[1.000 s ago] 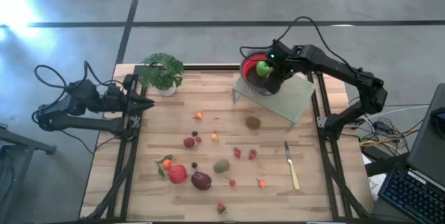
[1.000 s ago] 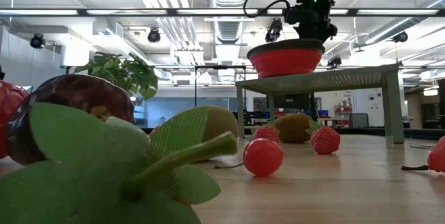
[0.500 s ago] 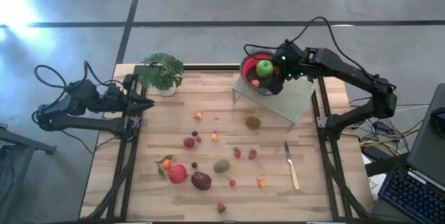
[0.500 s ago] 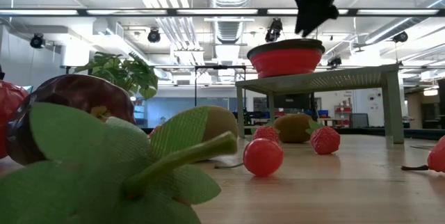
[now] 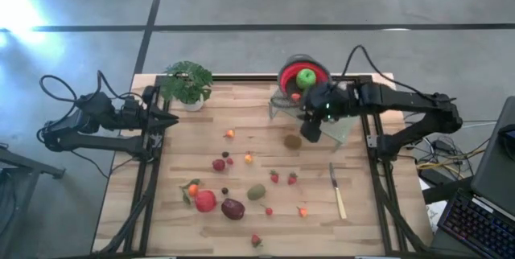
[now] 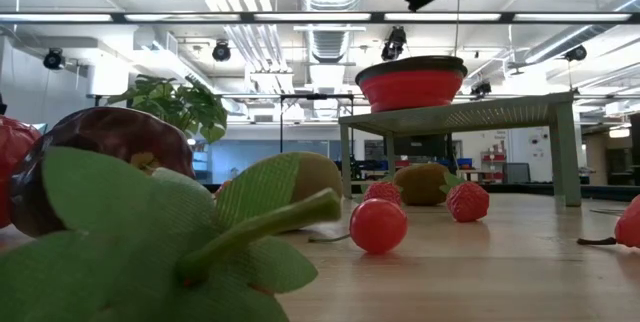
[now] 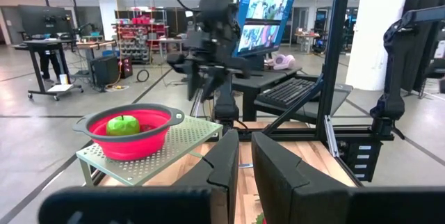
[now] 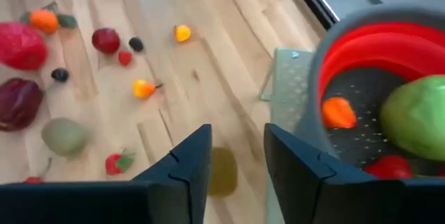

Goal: Pick & Place Fruit
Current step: Put the red strawberry into the red strainer bowl

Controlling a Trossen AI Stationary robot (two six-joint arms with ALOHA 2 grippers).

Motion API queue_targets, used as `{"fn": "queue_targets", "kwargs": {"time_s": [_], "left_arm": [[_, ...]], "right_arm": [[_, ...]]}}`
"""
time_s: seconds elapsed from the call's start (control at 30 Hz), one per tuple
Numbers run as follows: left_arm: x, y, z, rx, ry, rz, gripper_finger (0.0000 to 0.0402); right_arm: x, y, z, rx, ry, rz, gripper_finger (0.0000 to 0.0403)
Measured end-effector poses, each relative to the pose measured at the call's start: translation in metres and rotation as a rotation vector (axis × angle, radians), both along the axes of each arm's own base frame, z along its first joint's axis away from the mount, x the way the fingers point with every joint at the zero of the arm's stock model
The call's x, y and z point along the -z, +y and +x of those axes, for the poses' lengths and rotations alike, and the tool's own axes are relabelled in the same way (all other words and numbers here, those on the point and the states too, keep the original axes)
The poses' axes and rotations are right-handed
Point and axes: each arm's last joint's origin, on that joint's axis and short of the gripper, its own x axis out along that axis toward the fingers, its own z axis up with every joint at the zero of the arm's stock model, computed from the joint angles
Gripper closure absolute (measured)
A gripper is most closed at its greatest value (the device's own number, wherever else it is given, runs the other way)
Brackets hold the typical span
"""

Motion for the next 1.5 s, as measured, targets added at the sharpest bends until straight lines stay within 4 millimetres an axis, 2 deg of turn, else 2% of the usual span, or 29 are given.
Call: {"fn": "queue_targets", "kwargs": {"time_s": [0.2,0.4,0.57,0.7,0.9,1.23,1.5], "left_arm": [[0.0,0.0,0.0,0.0,0.001,0.0,0.0355],[0.0,0.0,0.0,0.0,0.0,0.0,0.0355],[0.0,0.0,0.0,0.0,0.0,0.0,0.0355],[0.0,0.0,0.0,0.0,0.0,0.0,0.0355],[0.0,0.0,0.0,0.0,0.0,0.0,0.0355],[0.0,0.0,0.0,0.0,0.0,0.0,0.0355],[0.0,0.0,0.0,0.0,0.0,0.0,0.0355]], "right_arm": [[0.004,0.037,0.004,-0.045,-0.002,-0.051,0.0309],[0.01,0.065,0.005,-0.079,-0.001,0.0,0.0335],[0.024,0.081,0.005,-0.068,0.024,0.048,0.0349],[0.045,0.09,0.006,-0.041,0.057,0.079,0.0348],[0.077,0.097,0.012,-0.049,0.119,0.09,0.0323],[0.125,0.107,0.033,-0.193,0.286,0.073,0.0237],[0.147,0.116,0.055,-0.278,0.381,0.091,0.0179]]}}
